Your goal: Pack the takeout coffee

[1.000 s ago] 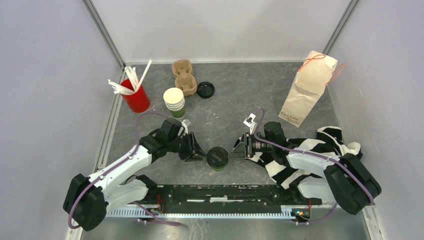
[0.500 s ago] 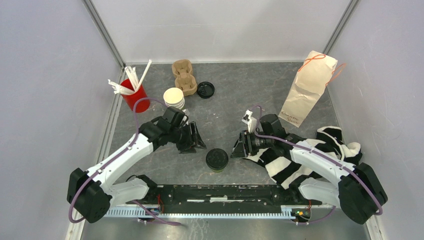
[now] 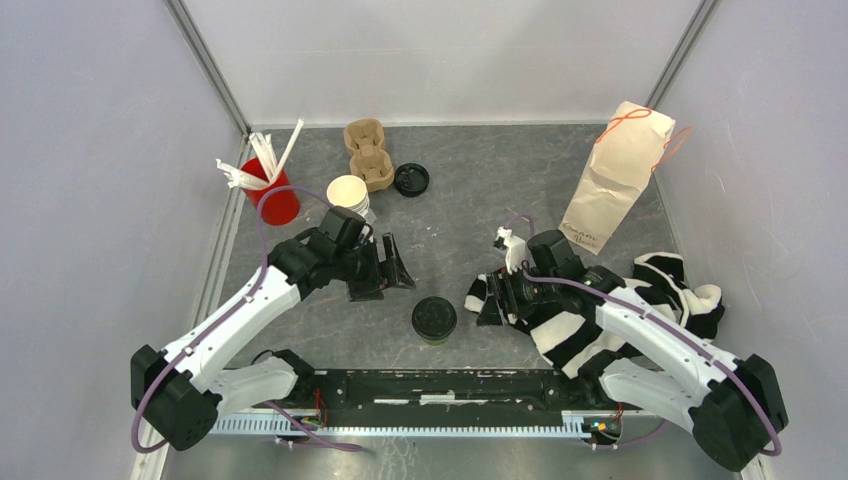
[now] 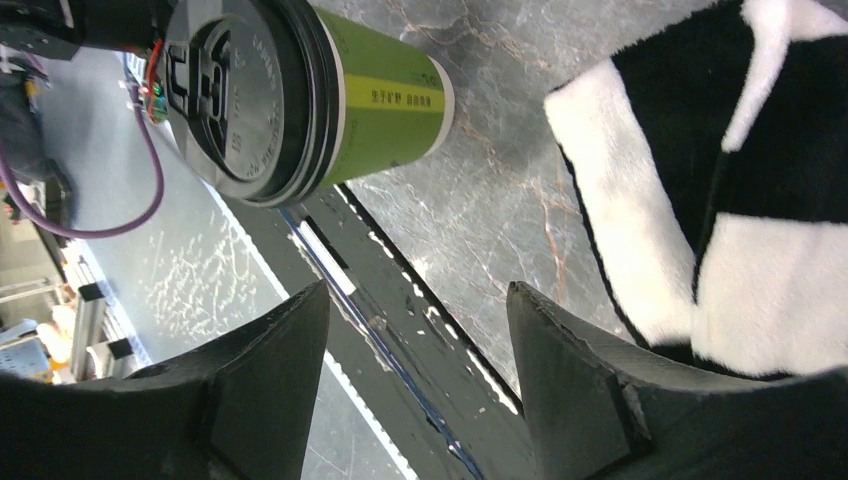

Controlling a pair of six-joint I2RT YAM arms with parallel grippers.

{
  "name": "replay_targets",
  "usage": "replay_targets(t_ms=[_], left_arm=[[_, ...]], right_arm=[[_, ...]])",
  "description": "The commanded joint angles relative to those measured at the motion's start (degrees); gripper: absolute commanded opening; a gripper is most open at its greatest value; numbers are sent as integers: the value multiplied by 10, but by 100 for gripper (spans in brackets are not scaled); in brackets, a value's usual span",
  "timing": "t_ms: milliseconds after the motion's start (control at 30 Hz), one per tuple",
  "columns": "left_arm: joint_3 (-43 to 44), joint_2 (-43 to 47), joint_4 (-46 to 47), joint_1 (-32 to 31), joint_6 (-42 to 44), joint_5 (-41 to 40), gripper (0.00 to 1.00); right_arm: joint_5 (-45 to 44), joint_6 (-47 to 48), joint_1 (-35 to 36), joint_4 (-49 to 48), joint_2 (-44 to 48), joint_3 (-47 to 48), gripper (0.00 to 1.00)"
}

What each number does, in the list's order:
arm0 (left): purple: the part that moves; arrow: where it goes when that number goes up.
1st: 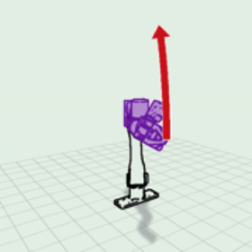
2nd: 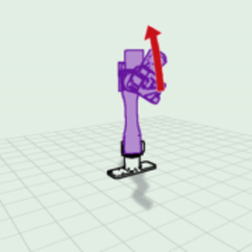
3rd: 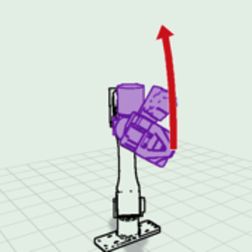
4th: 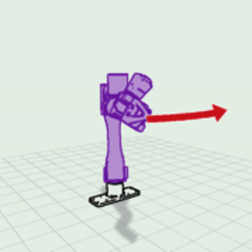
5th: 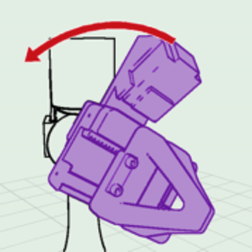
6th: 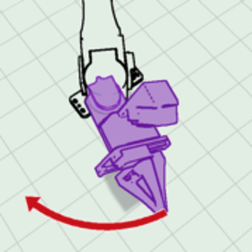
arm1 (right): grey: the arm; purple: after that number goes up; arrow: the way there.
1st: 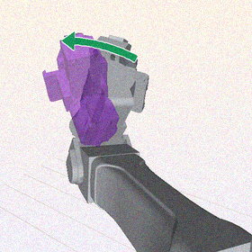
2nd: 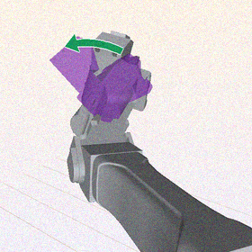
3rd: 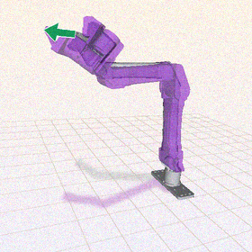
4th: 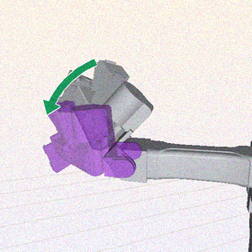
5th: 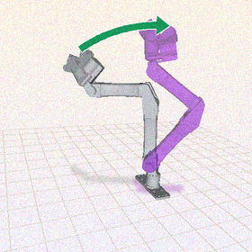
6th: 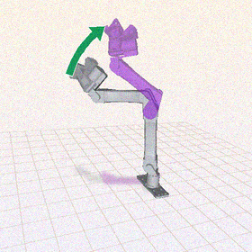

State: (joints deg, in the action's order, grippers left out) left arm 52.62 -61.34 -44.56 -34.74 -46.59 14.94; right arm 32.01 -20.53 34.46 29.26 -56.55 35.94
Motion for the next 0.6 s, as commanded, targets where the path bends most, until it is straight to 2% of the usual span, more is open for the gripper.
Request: replay_targets(t_ms=[0,67,133,233,300,367,467,567], left_arm=[[62,29,-4,0,0,-72,88],[107,19,-30,1,19,-121,88],[192,-21,-88,1,61,-196,88],[339,-120,-203,3,143,-340,88],[418,-194,-238,13,190,-387,88],[469,-258,-247,39,220,-388,85],[510,-332,-225,86,231,-346,75],[552,-391,-205,101,227,-333,67]], right_arm=[[-29,33,2,39,37,8,73],[-39,33,2,40,45,13,73],[-54,35,1,45,45,31,73],[-76,49,2,62,30,82,73],[-89,60,2,70,16,123,73],[-95,75,2,82,-3,160,73],[-113,103,2,110,-39,230,72],[-135,141,1,135,-75,287,73]])
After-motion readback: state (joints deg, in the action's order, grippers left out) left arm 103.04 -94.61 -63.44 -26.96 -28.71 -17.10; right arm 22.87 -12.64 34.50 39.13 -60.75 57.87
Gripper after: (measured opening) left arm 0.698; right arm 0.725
